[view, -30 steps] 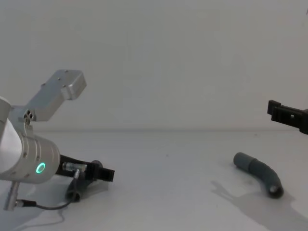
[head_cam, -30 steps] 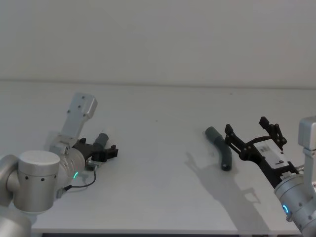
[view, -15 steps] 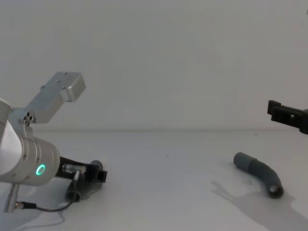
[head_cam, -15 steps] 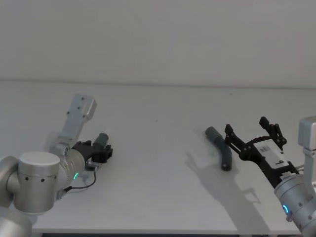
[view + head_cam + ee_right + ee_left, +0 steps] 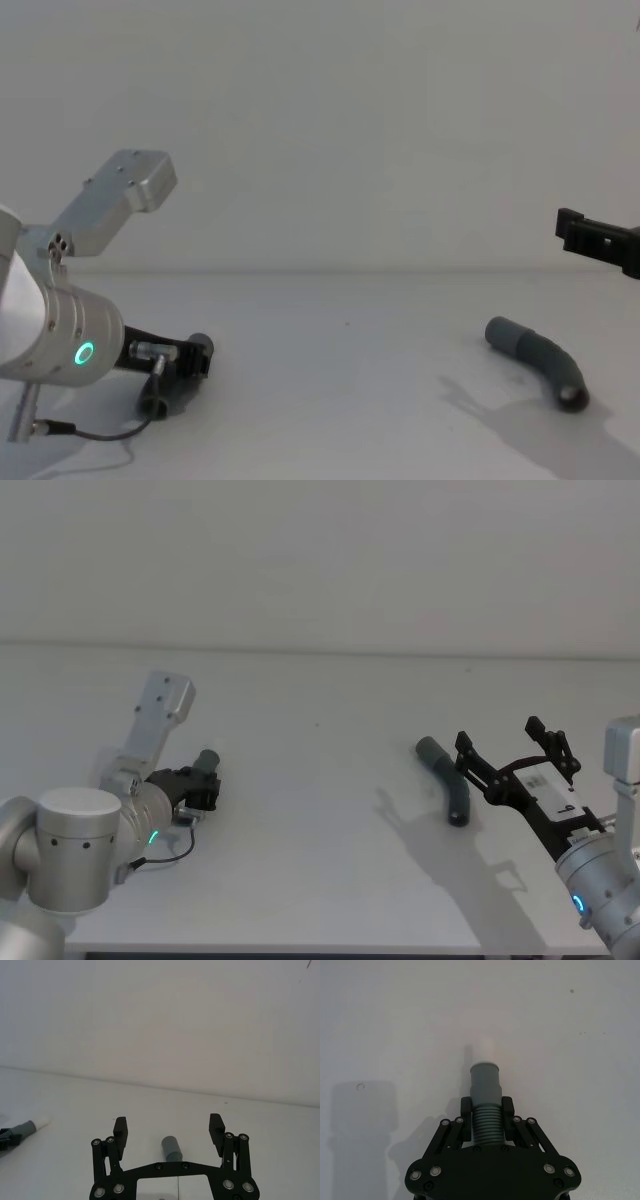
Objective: Use both hands to pick up one end of the pipe from the table, align the ends, and insert them.
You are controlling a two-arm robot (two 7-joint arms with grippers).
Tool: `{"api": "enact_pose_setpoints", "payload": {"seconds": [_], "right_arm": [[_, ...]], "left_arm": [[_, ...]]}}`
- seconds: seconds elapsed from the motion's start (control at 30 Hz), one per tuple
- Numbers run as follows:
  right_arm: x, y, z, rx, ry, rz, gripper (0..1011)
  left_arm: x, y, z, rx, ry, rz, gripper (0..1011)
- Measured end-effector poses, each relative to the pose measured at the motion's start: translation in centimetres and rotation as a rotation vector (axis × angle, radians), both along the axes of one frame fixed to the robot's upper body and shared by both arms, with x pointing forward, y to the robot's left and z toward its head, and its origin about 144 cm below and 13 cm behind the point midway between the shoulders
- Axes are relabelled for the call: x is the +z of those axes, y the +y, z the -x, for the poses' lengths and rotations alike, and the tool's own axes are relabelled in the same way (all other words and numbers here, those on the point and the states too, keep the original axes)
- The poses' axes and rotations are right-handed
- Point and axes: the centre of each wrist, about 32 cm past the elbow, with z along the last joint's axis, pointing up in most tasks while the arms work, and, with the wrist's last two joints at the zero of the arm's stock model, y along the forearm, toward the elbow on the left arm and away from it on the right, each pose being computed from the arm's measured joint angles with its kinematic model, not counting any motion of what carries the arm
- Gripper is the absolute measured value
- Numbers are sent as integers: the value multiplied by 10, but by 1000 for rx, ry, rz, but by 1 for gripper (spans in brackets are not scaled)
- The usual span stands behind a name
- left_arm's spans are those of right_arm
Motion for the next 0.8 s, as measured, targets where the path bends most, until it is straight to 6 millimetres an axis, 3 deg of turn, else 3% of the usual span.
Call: {"api": "enact_pose_setpoints", "payload": {"seconds": [0.43,0.8], "right_arm": [[1,0,0,0,4,3,1001],[16,4,-2,11,68,77,1001]], "left_arm": [[0,0,0,0,1,1,340],[0,0,0,0,1,1,340]]}}
